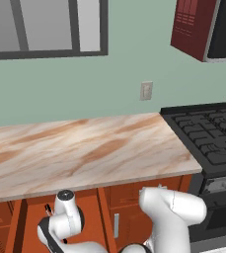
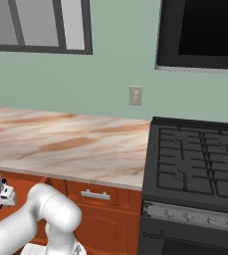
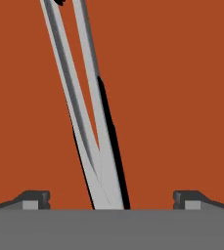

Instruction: Take the tongs from the drawer on the left and place them on the dining counter next to the tray containing the hot dog.

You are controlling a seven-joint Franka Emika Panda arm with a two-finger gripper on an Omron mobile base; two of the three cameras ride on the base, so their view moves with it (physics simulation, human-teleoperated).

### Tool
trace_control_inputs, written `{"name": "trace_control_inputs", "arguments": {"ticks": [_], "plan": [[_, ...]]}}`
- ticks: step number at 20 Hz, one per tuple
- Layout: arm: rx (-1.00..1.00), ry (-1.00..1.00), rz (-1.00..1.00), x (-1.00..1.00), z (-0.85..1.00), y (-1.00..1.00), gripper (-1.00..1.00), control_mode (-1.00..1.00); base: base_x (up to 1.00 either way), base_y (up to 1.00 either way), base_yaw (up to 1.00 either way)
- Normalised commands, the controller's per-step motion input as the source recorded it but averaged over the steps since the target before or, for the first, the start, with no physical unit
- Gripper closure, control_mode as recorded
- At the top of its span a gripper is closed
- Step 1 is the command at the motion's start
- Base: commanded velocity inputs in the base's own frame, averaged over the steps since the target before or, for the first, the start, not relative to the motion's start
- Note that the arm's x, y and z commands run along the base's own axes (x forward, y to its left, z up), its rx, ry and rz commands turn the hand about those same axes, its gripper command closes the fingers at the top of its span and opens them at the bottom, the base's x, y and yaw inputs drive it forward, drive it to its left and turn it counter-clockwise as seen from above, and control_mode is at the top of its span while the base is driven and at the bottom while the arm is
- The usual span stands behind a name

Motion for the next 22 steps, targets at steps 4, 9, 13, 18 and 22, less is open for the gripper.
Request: {"name": "trace_control_inputs", "arguments": {"ticks": [4,9,13,18,22], "plan": [[0.00,0.00,0.00,0.06,-0.16,0.01,-1.00,-1.00,0.00,0.00,0.00],[0.00,0.00,0.00,0.04,-0.17,0.03,-1.00,-1.00,0.00,0.00,0.00],[0.00,0.00,0.00,0.00,-0.08,0.04,-1.00,-1.00,0.00,0.00,0.00],[0.00,0.00,0.00,0.00,0.00,0.00,1.00,-1.00,0.00,0.00,0.00],[0.00,0.00,0.00,0.00,0.00,0.00,1.00,-1.00,0.00,0.00,0.00]]}}
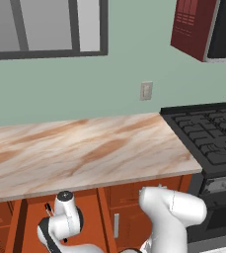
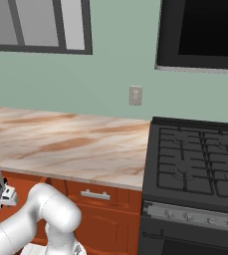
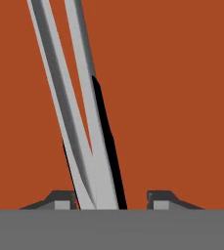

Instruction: Take the tongs from the drawer on the left and place them on the dining counter next to the tray containing the hot dog.

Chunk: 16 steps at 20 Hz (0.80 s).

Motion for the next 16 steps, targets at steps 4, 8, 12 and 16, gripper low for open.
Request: {"name": "trace_control_inputs", "arguments": {"ticks": [4,8,12,16], "plan": [[0.00,0.00,0.00,0.00,0.00,0.00,1.00,-1.00,0.00,0.00,0.00],[0.00,0.00,0.00,-0.09,0.07,0.00,1.00,-1.00,0.00,0.00,0.00],[0.02,0.00,0.01,-0.34,0.46,0.00,1.00,-1.00,0.00,0.00,0.00],[0.02,0.00,0.01,-0.49,0.63,0.00,1.00,-1.00,0.00,0.00,0.00]]}}
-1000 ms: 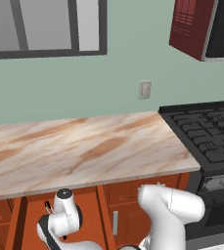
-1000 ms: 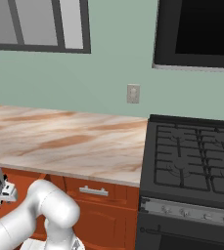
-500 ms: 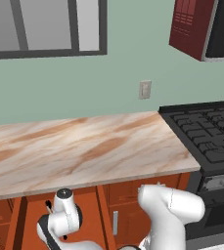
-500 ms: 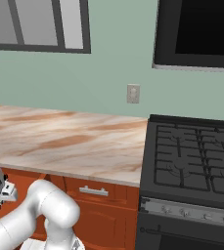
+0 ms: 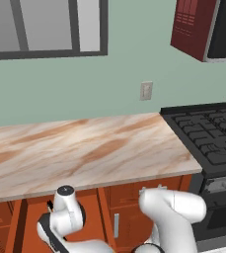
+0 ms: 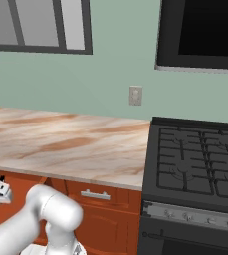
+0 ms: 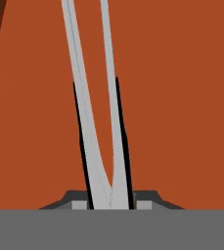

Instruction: Take the tongs from the drawer on the left and place them on the dining counter next to the tray containing the hot dog.

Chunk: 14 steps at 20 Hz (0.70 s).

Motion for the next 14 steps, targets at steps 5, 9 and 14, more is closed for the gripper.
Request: {"name": "trace_control_inputs", "arguments": {"ticks": [5,9,14], "plan": [[0.04,0.00,0.01,-0.77,0.72,-0.10,1.00,-1.00,0.00,0.00,0.00],[0.03,0.00,0.01,-0.92,0.77,-0.26,1.00,-1.00,0.00,0.00,0.00],[0.02,0.00,0.02,-0.67,0.92,-0.29,1.00,-1.00,0.00,0.00,0.00]]}}
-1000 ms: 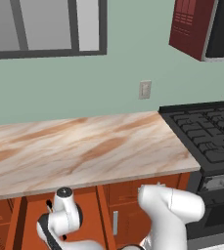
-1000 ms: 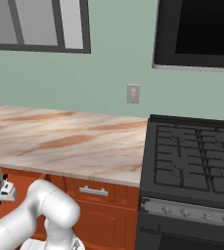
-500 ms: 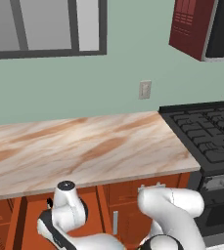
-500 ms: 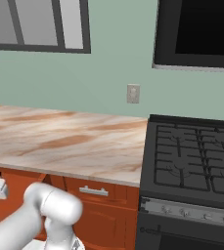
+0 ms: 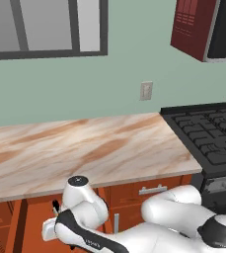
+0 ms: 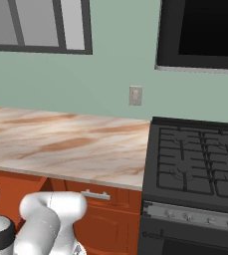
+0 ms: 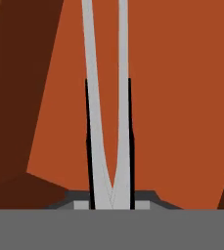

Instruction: Take the tongs from the drawer on the left and place them on the dining counter next to the tray containing the hot dog.

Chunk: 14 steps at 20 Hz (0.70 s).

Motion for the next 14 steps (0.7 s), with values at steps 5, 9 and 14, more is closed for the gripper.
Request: {"name": "trace_control_inputs", "arguments": {"ticks": [5,9,14], "plan": [[0.01,0.00,0.03,-0.37,0.98,-0.26,1.00,-1.00,0.00,0.00,0.00],[0.00,-0.02,0.02,-0.10,0.92,-0.25,1.00,-1.00,0.00,0.00,0.00],[0.00,-0.01,0.01,0.00,0.81,-0.27,1.00,-1.00,0.00,0.00,0.00]]}}
